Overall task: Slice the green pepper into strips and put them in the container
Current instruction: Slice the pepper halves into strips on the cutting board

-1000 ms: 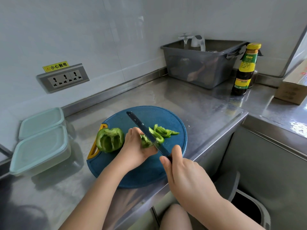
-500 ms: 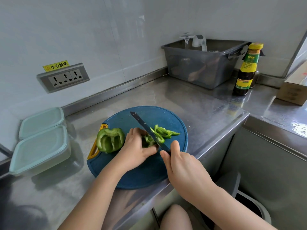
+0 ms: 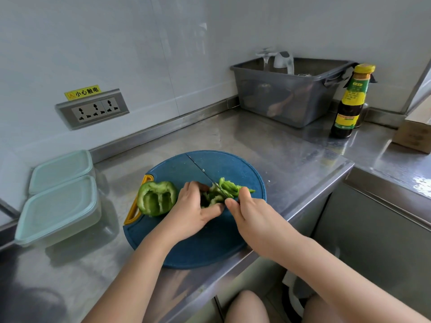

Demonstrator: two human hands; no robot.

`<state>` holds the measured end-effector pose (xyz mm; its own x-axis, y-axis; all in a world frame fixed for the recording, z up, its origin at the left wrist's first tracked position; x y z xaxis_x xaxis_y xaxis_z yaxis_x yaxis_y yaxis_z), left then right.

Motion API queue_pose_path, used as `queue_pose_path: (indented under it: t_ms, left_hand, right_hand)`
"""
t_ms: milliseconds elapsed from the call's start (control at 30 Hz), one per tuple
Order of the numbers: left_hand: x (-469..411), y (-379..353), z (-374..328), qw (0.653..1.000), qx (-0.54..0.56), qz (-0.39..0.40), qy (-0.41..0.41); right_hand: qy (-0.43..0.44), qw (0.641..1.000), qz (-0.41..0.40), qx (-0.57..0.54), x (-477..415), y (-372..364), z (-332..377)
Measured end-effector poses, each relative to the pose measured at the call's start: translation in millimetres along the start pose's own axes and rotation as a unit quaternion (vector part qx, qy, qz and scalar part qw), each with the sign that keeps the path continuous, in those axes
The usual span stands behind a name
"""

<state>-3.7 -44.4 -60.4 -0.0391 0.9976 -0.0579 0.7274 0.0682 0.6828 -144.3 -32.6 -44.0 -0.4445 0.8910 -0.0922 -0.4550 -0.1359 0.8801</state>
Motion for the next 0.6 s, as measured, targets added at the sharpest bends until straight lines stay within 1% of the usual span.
queue_pose_path:
  t_ms: [100,267,333,433,500,600]
  left_hand:
    - [0,-1,0,1.000,-0.009,0.004,0.001]
    - [1,-3,-2,0.999,-0.023,0.021,-0.008]
    - [2,-3,-4,0.999,-0.020,0.038,-0.013]
    - [7,-4,-6,0.997,-0.001,0.075,-0.017]
    - [9,-1,-6,0.998,0.002,0.068,-0.017]
    - [9,4,-5,0.999,-0.016,0.026,-0.015]
  right_hand:
    - [-0.017,0.996,0.039,-0.076,-11,1,-8]
    - [-0.102,0.973,0.116,-0.173,-29,-5,-21]
    - [-0.122,0.966,0.149,-0.175,-33,-4,-20]
    - [-0.125,0.969,0.167,-0.133,-39,-1,-9]
    - [-0.143,0.968,0.167,-0.120,-42,0,-8]
    - [-0.173,0.958,0.170,-0.154,-38,3,-12]
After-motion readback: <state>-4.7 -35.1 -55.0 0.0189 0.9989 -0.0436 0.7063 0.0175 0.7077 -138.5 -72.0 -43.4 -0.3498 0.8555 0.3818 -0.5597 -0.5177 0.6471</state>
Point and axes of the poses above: each hand's wrist, its own x-axis away from the middle knuckle, its own y-axis out of the back of the hand, z = x × y, the point moved 7 cm from there along -x, towards the middle knuckle, and after that the axes turned 6 degrees about x, right-handed, at the moved point
